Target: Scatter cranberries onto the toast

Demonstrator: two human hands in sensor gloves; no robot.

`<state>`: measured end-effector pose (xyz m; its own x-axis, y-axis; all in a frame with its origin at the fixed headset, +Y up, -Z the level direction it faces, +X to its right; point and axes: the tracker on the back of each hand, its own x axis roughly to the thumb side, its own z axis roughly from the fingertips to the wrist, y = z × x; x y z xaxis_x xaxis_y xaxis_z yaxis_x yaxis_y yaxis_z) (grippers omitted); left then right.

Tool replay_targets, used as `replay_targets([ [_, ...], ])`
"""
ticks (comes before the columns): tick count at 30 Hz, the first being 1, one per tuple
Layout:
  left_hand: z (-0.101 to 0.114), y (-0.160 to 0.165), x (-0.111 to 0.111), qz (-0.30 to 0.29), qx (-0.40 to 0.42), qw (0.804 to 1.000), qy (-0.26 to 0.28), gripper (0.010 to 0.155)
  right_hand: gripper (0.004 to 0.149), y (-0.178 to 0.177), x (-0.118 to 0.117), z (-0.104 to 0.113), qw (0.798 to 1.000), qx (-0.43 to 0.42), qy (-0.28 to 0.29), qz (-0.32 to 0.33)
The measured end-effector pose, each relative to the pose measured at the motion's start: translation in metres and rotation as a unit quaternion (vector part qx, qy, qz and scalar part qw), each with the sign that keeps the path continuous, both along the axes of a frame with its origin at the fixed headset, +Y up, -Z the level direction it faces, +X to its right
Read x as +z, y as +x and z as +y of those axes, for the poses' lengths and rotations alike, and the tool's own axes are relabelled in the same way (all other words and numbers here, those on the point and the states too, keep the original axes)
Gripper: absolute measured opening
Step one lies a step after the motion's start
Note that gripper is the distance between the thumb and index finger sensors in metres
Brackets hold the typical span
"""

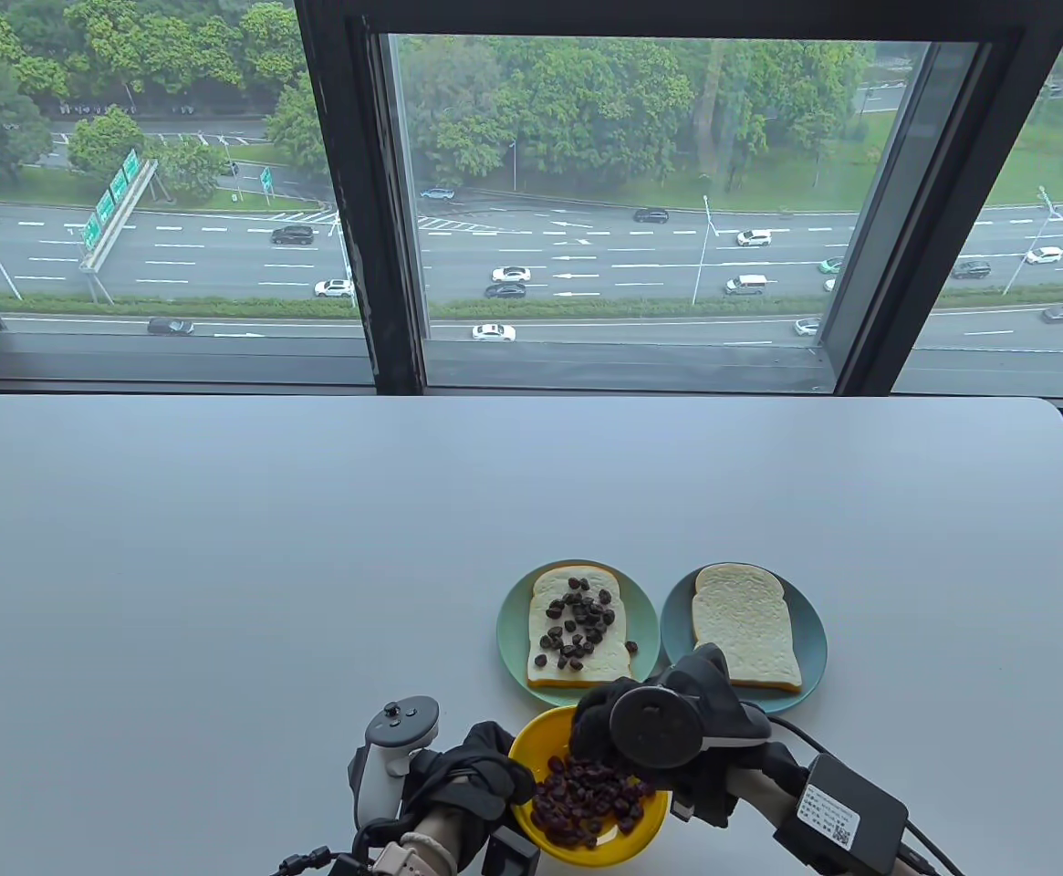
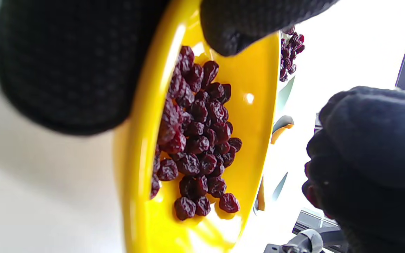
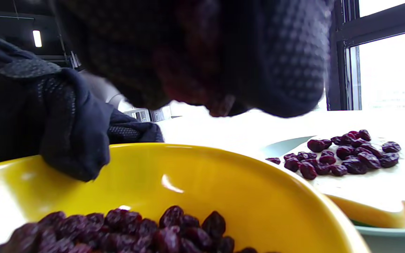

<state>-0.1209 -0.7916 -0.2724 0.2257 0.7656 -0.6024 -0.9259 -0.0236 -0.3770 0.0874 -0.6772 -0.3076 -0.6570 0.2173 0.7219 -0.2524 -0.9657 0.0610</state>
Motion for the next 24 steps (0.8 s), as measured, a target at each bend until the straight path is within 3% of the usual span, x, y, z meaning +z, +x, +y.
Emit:
replay_targets([
  [3, 0.0, 0.001, -0.001, -0.001, 0.006, 1.0, 0.0, 0.051, 0.031, 0.002, -0.024, -0.004, 0.999, 0.003, 0.003, -0.05],
  [8, 0.0, 0.001, 0.0, -0.009, 0.005, 1.0, -0.003, 0.051, 0.031, 0.007, -0.08, -0.032, 0.987, 0.009, -0.042, -0.152],
  [12, 0.0, 0.0, -0.001, -0.006, 0.006, 1.0, -0.004, 0.051, 0.032, 0.01, -0.105, -0.052, 0.978, 0.012, -0.053, -0.203],
  [17, 0.0, 0.001, -0.002, -0.008, 0.011, 1.0, -0.004, 0.051, 0.032, 0.007, -0.109, -0.067, 0.971, 0.012, -0.068, -0.229],
  [24, 0.001, 0.001, -0.002, -0.011, 0.01, 1.0, -0.001, 0.051, 0.039, 0.005, -0.102, -0.065, 0.973, 0.016, -0.065, -0.221],
])
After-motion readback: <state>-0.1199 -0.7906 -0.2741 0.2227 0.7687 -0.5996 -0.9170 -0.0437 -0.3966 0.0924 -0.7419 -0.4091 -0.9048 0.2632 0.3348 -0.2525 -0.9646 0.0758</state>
